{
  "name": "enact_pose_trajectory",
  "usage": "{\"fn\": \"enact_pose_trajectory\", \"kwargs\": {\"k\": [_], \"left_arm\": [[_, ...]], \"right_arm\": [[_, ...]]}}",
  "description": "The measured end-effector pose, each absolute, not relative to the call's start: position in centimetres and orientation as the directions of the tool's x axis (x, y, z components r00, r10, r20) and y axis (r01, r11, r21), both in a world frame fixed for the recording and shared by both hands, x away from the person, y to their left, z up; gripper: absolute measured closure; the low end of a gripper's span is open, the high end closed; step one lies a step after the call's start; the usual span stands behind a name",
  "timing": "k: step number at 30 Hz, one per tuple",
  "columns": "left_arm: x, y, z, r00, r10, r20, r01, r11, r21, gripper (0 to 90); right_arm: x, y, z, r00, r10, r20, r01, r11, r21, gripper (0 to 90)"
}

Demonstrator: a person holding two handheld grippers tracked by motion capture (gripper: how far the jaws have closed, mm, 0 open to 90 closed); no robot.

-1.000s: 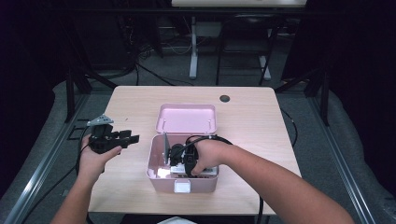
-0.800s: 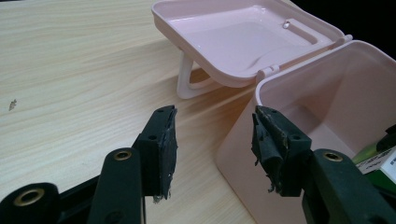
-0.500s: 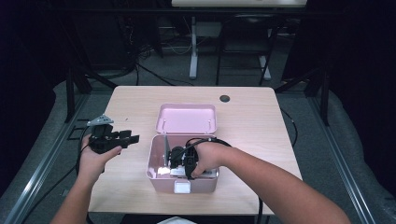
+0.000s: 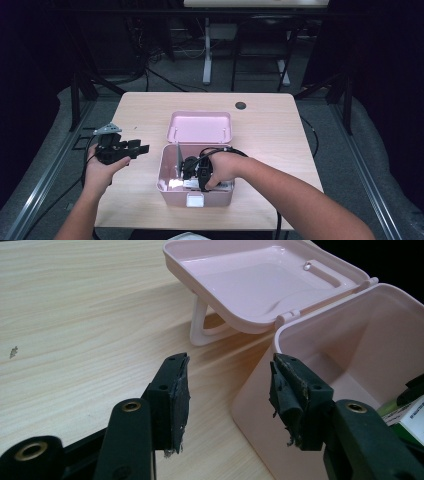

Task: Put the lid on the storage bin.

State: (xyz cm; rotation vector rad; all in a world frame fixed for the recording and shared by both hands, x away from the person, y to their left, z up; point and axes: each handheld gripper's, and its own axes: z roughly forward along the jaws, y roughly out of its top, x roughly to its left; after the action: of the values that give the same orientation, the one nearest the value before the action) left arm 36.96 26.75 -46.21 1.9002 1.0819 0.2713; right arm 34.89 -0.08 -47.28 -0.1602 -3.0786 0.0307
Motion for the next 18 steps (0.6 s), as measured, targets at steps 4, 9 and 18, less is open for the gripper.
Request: {"fn": "enact_pose_trajectory", "kwargs": {"k": [4, 9, 18], "left_arm": [[36.97, 26.73, -46.24, 0.592, 0.774, -0.226, 0.574, -0.208, 0.792, 49.8], [36.97, 26.73, -46.26, 0.589, 0.775, -0.228, 0.576, -0.204, 0.792, 49.8], [36.94, 26.73, -46.20, 0.592, 0.774, -0.227, 0.574, -0.207, 0.792, 49.8]], "right_arm": [[34.98, -0.17, -47.38, -0.991, 0.118, 0.062, 0.117, 0.993, -0.025, 61.1], [34.97, -0.10, -47.07, -0.989, 0.126, 0.078, 0.126, 0.992, -0.009, 60.0], [34.90, -0.49, -46.66, -0.990, 0.114, 0.081, 0.115, 0.993, 0.010, 61.2]]}}
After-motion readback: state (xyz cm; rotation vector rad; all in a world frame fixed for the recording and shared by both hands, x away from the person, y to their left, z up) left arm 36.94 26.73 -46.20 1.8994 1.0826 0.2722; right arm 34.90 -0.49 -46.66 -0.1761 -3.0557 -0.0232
